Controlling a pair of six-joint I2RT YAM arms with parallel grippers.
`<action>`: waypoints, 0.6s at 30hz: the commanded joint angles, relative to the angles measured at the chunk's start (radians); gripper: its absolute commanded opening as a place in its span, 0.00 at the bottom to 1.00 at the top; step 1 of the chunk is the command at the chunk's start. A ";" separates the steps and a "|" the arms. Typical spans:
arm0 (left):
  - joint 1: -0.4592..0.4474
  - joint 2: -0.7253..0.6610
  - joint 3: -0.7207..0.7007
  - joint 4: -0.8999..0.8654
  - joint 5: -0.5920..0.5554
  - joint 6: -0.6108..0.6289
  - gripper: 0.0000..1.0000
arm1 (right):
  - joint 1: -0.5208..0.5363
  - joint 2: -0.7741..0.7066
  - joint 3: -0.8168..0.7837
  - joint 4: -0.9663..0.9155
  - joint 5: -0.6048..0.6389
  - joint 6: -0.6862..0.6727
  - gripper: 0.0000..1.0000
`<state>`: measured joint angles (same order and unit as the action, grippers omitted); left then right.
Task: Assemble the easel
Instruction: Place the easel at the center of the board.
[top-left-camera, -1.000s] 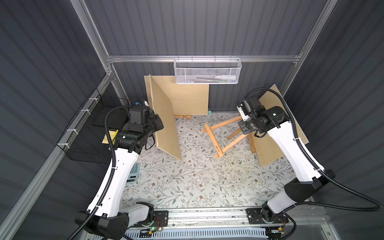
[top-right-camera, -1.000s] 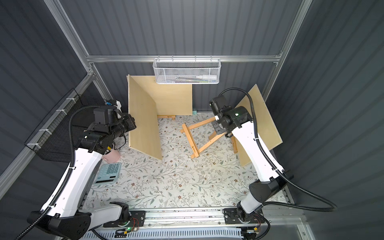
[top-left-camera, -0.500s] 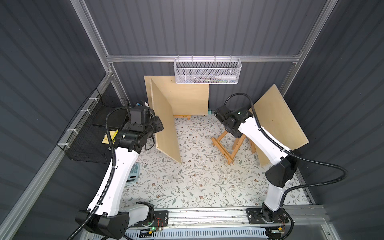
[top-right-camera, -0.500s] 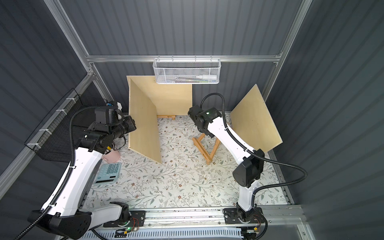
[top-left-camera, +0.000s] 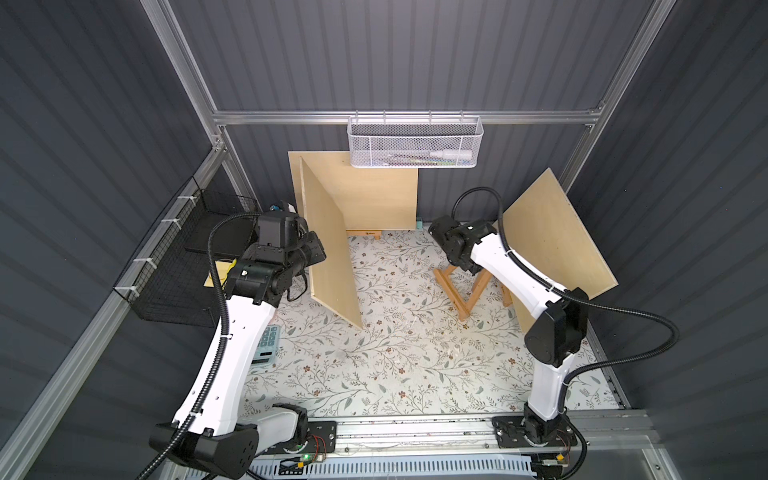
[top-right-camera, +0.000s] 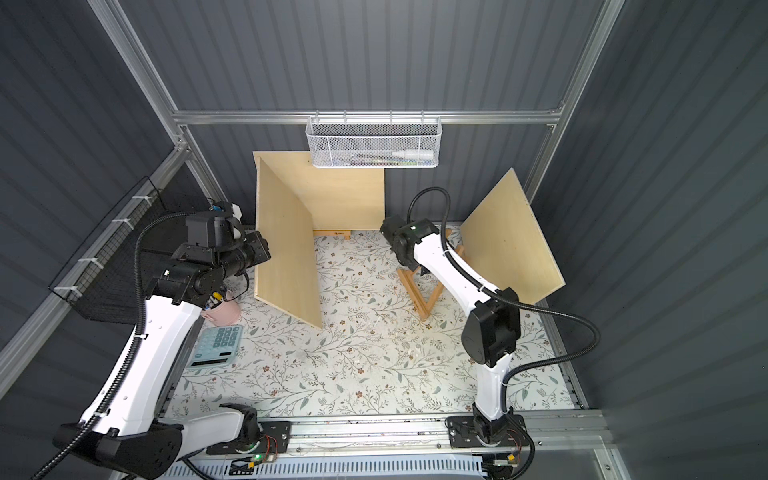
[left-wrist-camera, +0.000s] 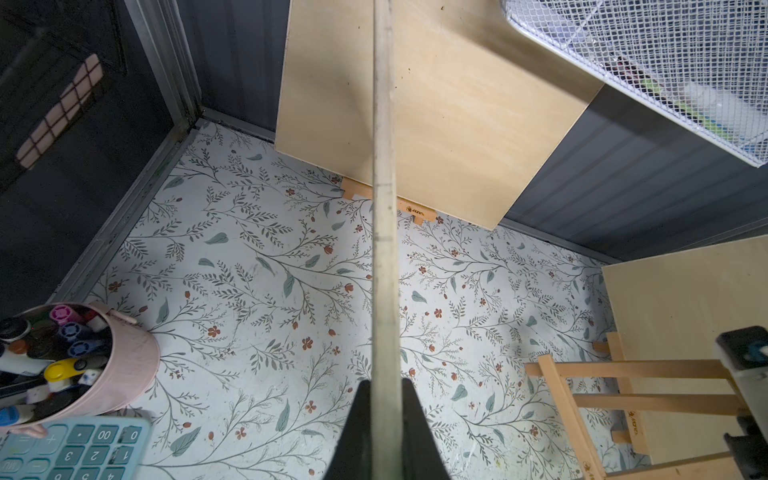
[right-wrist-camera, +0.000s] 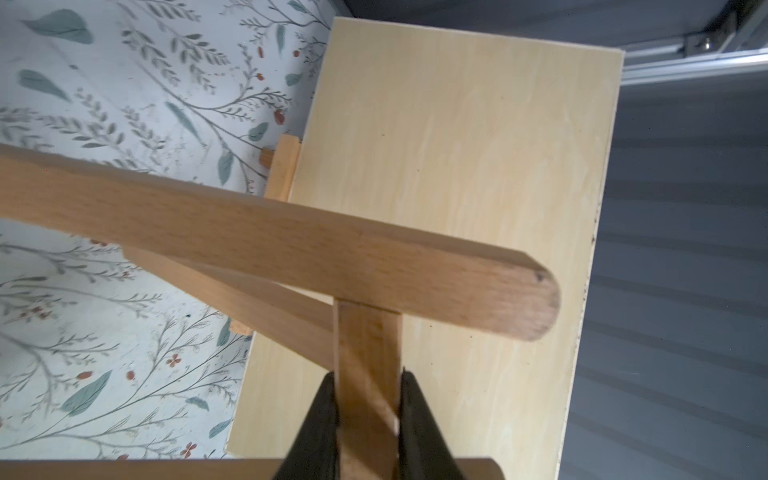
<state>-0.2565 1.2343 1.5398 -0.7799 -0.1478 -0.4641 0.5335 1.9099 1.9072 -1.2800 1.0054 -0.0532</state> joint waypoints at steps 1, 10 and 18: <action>0.002 -0.065 0.067 0.234 -0.005 -0.017 0.00 | -0.016 -0.035 -0.047 0.052 0.040 -0.007 0.00; 0.002 -0.059 0.081 0.217 -0.007 -0.010 0.00 | 0.099 0.058 -0.059 -0.013 -0.148 0.159 0.00; 0.002 -0.030 0.131 0.136 -0.012 -0.013 0.00 | 0.149 0.133 -0.034 -0.084 -0.234 0.306 0.03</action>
<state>-0.2565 1.2377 1.5616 -0.8249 -0.1482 -0.4641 0.6769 1.9923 1.8725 -1.3254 0.9314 0.1486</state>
